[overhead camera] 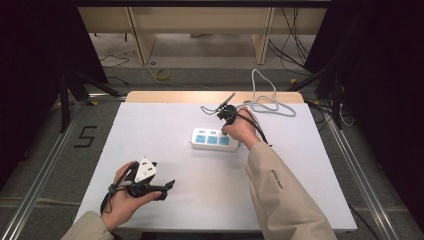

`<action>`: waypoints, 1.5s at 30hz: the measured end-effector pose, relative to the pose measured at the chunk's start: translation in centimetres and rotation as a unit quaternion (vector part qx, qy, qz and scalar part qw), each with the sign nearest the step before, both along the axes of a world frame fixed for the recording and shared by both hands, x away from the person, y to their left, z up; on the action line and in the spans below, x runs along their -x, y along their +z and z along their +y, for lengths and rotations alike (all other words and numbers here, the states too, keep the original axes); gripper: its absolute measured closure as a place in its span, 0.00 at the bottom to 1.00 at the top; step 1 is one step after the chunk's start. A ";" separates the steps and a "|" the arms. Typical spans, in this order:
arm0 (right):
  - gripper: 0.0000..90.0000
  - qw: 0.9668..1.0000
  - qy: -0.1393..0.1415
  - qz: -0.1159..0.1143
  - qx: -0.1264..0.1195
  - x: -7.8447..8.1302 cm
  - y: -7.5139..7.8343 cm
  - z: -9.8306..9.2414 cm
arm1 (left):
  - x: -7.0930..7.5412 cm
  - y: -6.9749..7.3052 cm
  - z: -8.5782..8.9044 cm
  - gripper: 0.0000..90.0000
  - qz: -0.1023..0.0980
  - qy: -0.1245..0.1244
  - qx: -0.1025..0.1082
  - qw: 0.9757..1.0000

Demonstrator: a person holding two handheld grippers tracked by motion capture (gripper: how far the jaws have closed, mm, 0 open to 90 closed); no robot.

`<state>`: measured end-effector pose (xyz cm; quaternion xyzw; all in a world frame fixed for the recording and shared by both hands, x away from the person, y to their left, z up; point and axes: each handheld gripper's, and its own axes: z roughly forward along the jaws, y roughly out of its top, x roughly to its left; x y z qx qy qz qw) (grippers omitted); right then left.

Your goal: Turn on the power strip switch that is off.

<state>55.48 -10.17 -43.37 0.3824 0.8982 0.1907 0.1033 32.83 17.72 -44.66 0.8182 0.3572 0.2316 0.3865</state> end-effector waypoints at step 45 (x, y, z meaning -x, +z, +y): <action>1.00 0.999 -0.029 0.022 -0.007 -0.3 -0.1 0.0 | 0.0 0.0 0.1 0.19 0.002 -0.001 0.000 1.000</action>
